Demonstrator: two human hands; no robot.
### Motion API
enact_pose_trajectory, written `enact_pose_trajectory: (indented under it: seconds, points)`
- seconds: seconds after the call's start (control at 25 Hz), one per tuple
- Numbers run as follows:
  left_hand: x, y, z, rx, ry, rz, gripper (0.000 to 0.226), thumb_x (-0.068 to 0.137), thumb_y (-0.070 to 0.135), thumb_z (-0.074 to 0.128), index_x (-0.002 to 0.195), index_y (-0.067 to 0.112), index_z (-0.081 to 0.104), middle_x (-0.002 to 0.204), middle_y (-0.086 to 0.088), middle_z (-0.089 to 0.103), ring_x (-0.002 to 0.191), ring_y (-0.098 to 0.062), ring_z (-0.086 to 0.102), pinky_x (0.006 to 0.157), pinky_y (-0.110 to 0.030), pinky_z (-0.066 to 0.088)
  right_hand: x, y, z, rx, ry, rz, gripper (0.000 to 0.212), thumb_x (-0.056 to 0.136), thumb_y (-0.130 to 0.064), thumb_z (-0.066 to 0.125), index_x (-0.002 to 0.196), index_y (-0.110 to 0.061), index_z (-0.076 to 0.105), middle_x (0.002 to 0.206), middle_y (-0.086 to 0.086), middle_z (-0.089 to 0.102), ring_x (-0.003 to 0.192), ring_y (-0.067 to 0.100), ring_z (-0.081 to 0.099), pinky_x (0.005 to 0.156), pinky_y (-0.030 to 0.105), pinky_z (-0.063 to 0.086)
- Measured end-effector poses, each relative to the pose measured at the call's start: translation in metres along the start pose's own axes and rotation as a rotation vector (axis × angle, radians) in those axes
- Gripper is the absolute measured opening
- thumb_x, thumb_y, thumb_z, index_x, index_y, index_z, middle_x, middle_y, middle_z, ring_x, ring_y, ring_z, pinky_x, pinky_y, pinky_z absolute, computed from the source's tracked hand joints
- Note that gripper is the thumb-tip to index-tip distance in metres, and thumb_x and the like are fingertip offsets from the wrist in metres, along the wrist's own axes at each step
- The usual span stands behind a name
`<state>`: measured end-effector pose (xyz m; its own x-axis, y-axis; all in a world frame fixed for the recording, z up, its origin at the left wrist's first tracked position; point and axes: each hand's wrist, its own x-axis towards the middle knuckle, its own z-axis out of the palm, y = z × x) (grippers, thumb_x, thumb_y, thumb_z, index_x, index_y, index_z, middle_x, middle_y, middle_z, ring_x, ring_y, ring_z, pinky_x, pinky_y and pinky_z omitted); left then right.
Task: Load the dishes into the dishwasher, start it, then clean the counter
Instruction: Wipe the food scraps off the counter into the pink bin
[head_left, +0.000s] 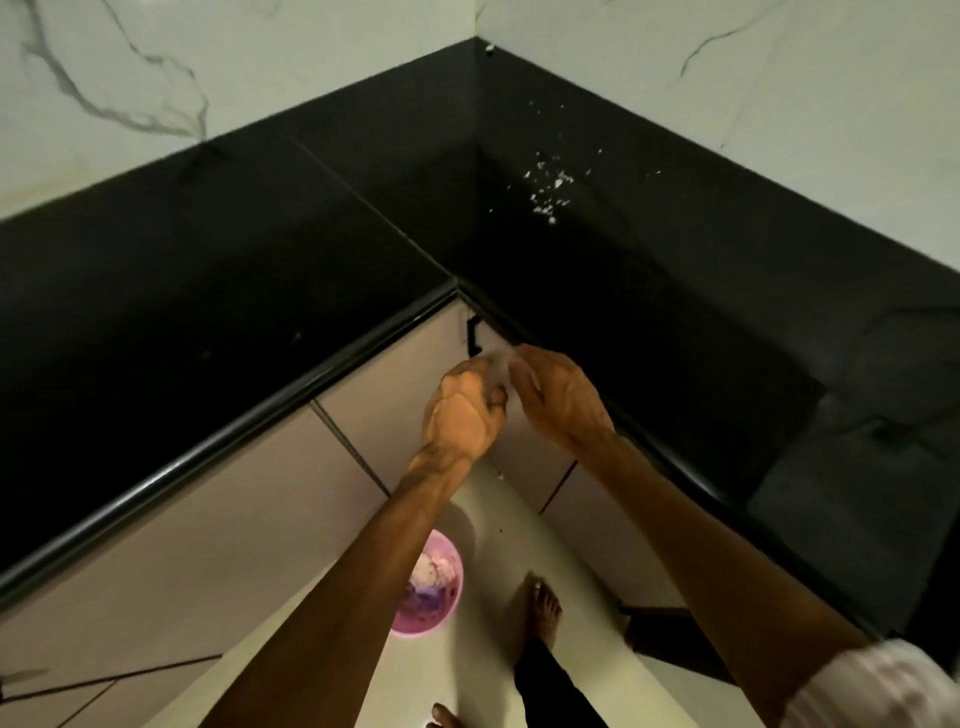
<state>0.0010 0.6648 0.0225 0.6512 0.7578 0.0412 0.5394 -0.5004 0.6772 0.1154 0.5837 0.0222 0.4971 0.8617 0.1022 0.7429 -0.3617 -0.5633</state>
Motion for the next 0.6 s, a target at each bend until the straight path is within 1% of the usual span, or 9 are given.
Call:
enact_pose_trajectory:
  seconds: [0.08,0.16,0.24,0.28,0.36,0.44,0.52,0.6]
  points:
    - [0.021,0.011,0.004,-0.002,-0.013,0.033,0.037,0.091,0.019,0.060,0.127,0.011,0.058,0.126,-0.011,0.061,0.115,-0.027,0.058,0.096,-0.034,0.049,0.017,0.014,-0.011,-0.049,0.004,0.044,0.066,0.099,-0.059,0.020,0.123,-0.010,0.059,0.118,0.010,0.064,0.109,0.027,0.060,0.095,0.039,0.048]
    - [0.043,0.022,0.011,0.004,-0.025,0.040,0.042,0.092,0.020,0.058,0.133,0.011,0.053,0.135,-0.010,0.055,0.124,-0.025,0.053,0.102,-0.036,0.046,0.032,0.029,-0.023,-0.073,-0.003,0.108,0.066,0.098,-0.059,0.018,0.130,-0.013,0.054,0.127,0.009,0.060,0.117,0.026,0.056,0.101,0.041,0.045]
    - [0.065,0.034,0.019,0.030,-0.039,0.041,0.048,0.095,0.023,0.054,0.140,0.010,0.045,0.147,-0.009,0.044,0.137,-0.023,0.039,0.112,-0.035,0.036,0.044,0.043,-0.036,-0.093,-0.006,0.154,0.062,0.099,-0.056,0.021,0.138,-0.016,0.048,0.140,0.008,0.052,0.130,0.026,0.047,0.110,0.042,0.037]
    - [0.076,0.039,0.023,0.051,-0.047,0.039,0.050,0.096,0.025,0.052,0.143,0.010,0.041,0.151,-0.008,0.037,0.142,-0.022,0.030,0.116,-0.034,0.029,0.050,0.050,-0.042,-0.115,-0.014,0.164,0.060,0.101,-0.054,0.023,0.143,-0.015,0.043,0.147,0.008,0.045,0.137,0.026,0.040,0.115,0.042,0.031]
    - [0.096,0.045,0.032,0.124,-0.089,0.032,0.057,0.099,0.031,0.046,0.149,0.010,0.028,0.158,-0.007,0.023,0.148,-0.020,0.013,0.118,-0.031,0.014,0.062,0.067,-0.046,-0.169,-0.068,0.203,0.062,0.102,-0.052,0.024,0.151,-0.014,0.030,0.158,0.007,0.028,0.147,0.022,0.022,0.121,0.043,0.015]
    - [0.113,0.046,0.042,0.210,-0.175,0.019,0.065,0.100,0.037,0.041,0.152,0.008,0.015,0.161,-0.009,0.009,0.149,-0.021,0.000,0.119,-0.032,0.001,0.070,0.082,-0.044,-0.224,-0.142,0.262,0.070,0.100,-0.057,0.020,0.155,-0.014,0.015,0.163,0.006,0.011,0.150,0.020,0.005,0.122,0.043,0.003]
    - [0.130,0.044,0.054,0.278,-0.268,-0.015,0.072,0.100,0.044,0.037,0.153,0.007,0.005,0.162,-0.011,-0.003,0.148,-0.023,-0.007,0.119,-0.035,-0.004,0.078,0.097,-0.038,-0.321,-0.190,0.279,0.077,0.098,-0.063,0.014,0.156,-0.013,0.002,0.164,0.006,-0.003,0.150,0.020,-0.009,0.121,0.046,-0.007]
    - [0.146,0.040,0.063,0.372,-0.315,-0.032,0.075,0.100,0.050,0.029,0.152,0.006,-0.002,0.161,-0.012,-0.012,0.148,-0.024,-0.012,0.118,-0.037,-0.007,0.090,0.104,-0.031,-0.398,-0.194,0.273,0.079,0.097,-0.064,0.009,0.155,-0.013,-0.006,0.162,0.006,-0.011,0.148,0.022,-0.016,0.119,0.048,-0.012]
